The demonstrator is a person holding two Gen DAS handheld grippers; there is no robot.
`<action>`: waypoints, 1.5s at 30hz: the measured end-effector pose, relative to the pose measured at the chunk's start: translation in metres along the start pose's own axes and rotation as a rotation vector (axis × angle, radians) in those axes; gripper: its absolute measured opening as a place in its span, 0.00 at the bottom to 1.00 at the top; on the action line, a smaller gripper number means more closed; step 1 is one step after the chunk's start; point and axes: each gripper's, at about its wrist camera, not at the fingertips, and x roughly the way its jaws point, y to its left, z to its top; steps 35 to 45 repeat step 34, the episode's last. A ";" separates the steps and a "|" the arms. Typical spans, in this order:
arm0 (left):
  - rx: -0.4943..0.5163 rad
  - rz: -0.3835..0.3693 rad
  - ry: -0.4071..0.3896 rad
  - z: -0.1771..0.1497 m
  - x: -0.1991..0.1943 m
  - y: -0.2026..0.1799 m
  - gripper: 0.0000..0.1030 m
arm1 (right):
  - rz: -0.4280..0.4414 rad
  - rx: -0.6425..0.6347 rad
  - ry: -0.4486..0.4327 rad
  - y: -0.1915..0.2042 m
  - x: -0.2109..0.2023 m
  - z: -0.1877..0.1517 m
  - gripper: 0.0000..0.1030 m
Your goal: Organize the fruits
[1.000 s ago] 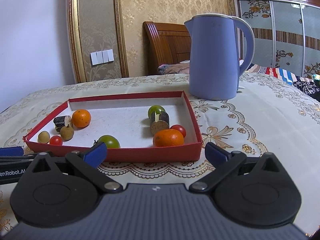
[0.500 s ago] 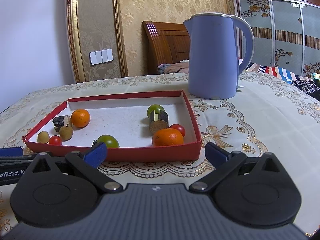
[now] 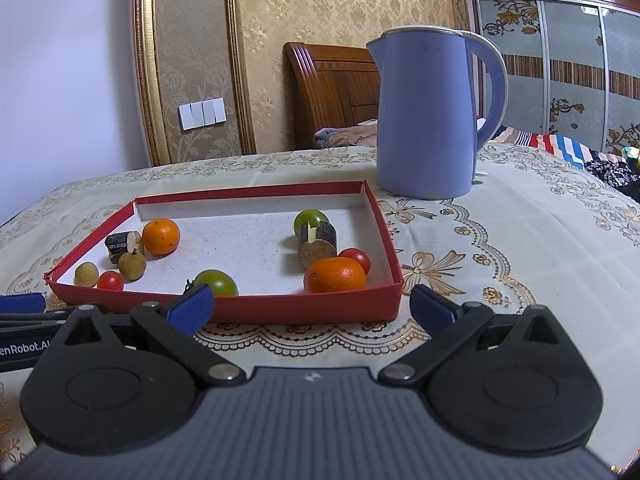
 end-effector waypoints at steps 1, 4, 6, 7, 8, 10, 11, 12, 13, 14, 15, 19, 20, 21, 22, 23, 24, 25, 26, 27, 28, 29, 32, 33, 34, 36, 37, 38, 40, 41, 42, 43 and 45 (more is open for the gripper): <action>0.001 0.000 -0.001 0.000 0.000 0.000 0.78 | 0.000 0.000 0.000 0.000 0.000 0.000 1.00; 0.002 0.001 -0.001 0.000 0.000 0.000 0.78 | 0.000 0.000 0.000 0.000 0.000 0.000 1.00; 0.002 0.000 -0.001 0.000 0.000 0.000 0.78 | 0.000 0.001 0.000 0.000 0.000 0.000 1.00; 0.002 0.001 -0.001 0.000 0.000 0.000 0.78 | 0.000 0.000 0.000 0.000 0.000 0.000 1.00; 0.002 0.002 -0.001 0.000 0.000 0.000 0.78 | 0.000 0.000 0.000 0.000 0.000 0.000 1.00; 0.003 0.001 0.000 0.000 0.000 0.000 0.78 | 0.001 0.001 0.001 0.000 0.000 0.000 1.00; 0.001 0.003 -0.002 0.000 0.000 0.000 0.78 | 0.001 0.001 0.001 0.000 0.000 -0.001 1.00; -0.002 0.005 -0.002 0.000 0.000 0.000 0.78 | 0.001 0.001 0.001 0.000 0.000 -0.001 1.00; -0.004 0.007 -0.003 0.000 0.000 0.000 0.78 | 0.001 0.001 0.001 0.000 0.000 0.000 1.00; -0.006 0.010 -0.002 0.001 0.000 0.001 0.78 | 0.002 0.000 0.001 0.000 0.001 0.000 1.00; -0.012 0.014 0.002 0.001 0.000 0.001 0.78 | 0.001 0.000 0.002 0.000 0.000 0.000 1.00; -0.021 0.010 0.003 0.001 0.000 0.004 0.78 | 0.001 0.000 0.002 0.000 0.000 0.000 1.00; -0.020 0.008 0.003 0.001 -0.001 0.005 0.78 | 0.001 0.000 0.001 0.000 0.000 0.000 1.00; -0.021 0.006 0.003 0.001 -0.001 0.006 0.78 | 0.000 0.000 0.001 0.000 0.000 0.000 1.00; -0.022 0.008 0.004 0.001 -0.001 0.005 0.78 | 0.001 0.000 0.001 0.000 0.000 0.000 1.00; -0.024 0.009 0.006 0.001 -0.001 0.005 0.78 | 0.001 0.001 0.001 0.000 0.000 0.000 1.00; -0.025 0.008 0.006 0.001 -0.001 0.006 0.78 | 0.001 0.000 0.000 0.000 0.000 0.000 1.00; -0.027 0.006 0.007 0.001 -0.001 0.006 0.78 | 0.003 0.001 0.001 0.000 0.000 -0.001 1.00; -0.027 0.005 0.007 0.001 -0.001 0.006 0.78 | 0.006 0.001 0.000 0.000 0.000 -0.001 1.00; -0.023 0.005 0.006 0.001 -0.002 0.006 0.78 | 0.007 -0.001 -0.001 0.000 0.000 -0.001 1.00; -0.017 0.009 0.007 0.001 -0.002 0.005 0.78 | 0.009 -0.005 0.000 0.001 -0.001 -0.001 1.00; -0.009 0.013 0.008 0.001 -0.001 0.004 0.78 | 0.013 -0.008 0.004 0.001 -0.001 -0.001 1.00; 0.016 0.010 0.015 -0.001 -0.001 0.001 0.78 | 0.036 -0.006 0.037 0.002 -0.003 -0.005 1.00; 0.024 0.012 0.016 -0.002 -0.002 0.000 0.78 | 0.041 -0.006 0.048 0.002 -0.005 -0.007 1.00; 0.032 0.014 0.019 -0.003 -0.002 0.000 0.78 | 0.043 -0.008 0.055 0.002 -0.006 -0.008 1.00; 0.032 0.014 0.019 -0.003 -0.002 0.000 0.78 | 0.043 -0.008 0.055 0.002 -0.006 -0.008 1.00; 0.032 0.014 0.019 -0.003 -0.002 0.000 0.78 | 0.043 -0.008 0.055 0.002 -0.006 -0.008 1.00; 0.032 0.014 0.019 -0.003 -0.002 0.000 0.78 | 0.043 -0.008 0.055 0.002 -0.006 -0.008 1.00; 0.032 0.014 0.019 -0.003 -0.002 0.000 0.78 | 0.043 -0.008 0.055 0.002 -0.006 -0.008 1.00; 0.032 0.014 0.019 -0.003 -0.002 0.000 0.78 | 0.043 -0.008 0.055 0.002 -0.006 -0.008 1.00; 0.032 0.014 0.019 -0.003 -0.002 0.000 0.78 | 0.043 -0.008 0.055 0.002 -0.006 -0.008 1.00; 0.032 0.014 0.019 -0.003 -0.002 0.000 0.78 | 0.043 -0.008 0.055 0.002 -0.006 -0.008 1.00; 0.032 0.014 0.019 -0.003 -0.002 0.000 0.78 | 0.043 -0.008 0.055 0.002 -0.006 -0.008 1.00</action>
